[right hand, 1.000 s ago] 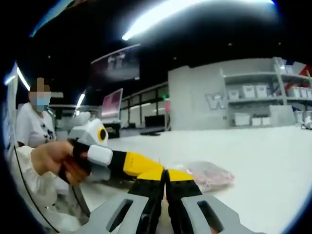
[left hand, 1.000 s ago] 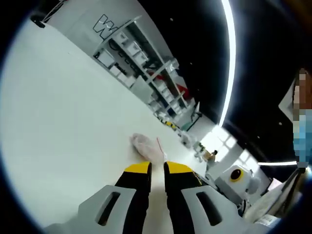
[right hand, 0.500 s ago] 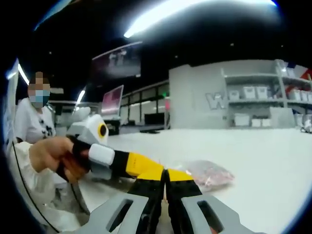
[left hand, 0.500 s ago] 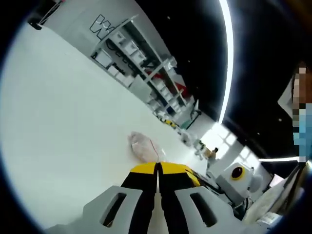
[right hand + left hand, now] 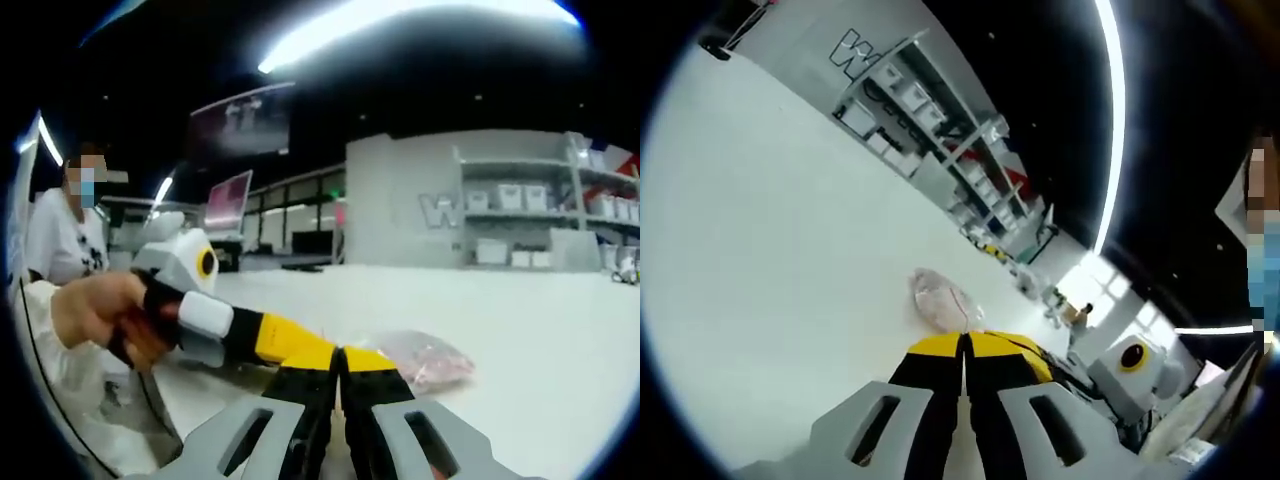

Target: Open the resealable bag by pulling the two sides of the seal apart until the entire bag opening is separated and visibly accessible.

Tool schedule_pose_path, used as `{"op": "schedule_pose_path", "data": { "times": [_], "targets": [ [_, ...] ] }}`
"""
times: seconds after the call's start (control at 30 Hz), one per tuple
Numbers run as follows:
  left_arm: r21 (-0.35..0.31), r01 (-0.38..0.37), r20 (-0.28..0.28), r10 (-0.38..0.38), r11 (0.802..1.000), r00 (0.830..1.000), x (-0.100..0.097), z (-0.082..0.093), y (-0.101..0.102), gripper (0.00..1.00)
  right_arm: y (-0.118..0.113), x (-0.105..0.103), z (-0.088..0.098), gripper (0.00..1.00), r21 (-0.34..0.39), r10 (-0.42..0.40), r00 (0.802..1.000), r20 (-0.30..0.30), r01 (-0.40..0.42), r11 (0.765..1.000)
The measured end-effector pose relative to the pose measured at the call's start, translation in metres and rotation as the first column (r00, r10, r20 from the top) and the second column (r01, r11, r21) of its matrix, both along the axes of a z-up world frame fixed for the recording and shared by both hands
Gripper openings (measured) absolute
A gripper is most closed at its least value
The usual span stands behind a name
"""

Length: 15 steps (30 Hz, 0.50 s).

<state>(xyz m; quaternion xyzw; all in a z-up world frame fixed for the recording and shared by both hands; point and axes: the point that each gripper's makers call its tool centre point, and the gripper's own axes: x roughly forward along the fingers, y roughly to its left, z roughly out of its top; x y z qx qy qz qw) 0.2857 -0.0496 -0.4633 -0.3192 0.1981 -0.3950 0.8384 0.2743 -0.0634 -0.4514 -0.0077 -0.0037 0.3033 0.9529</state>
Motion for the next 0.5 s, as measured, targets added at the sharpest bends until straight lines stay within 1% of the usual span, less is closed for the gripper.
{"op": "schedule_pose_path", "data": {
  "times": [0.37,0.5],
  "targets": [
    [-0.007,0.004,-0.005,-0.004,1.0,1.0,-0.001,0.001,-0.0002,0.01,-0.004,0.0016,0.0042,0.0,0.004,-0.023,1.0,0.015,0.023,1.0],
    [-0.009,0.004,-0.006,-0.004,1.0,1.0,-0.001,0.0013,-0.0003,0.01,-0.0075,0.0024,0.0091,0.0,-0.014,-0.047,0.998,0.037,0.047,0.999]
  ]
}}
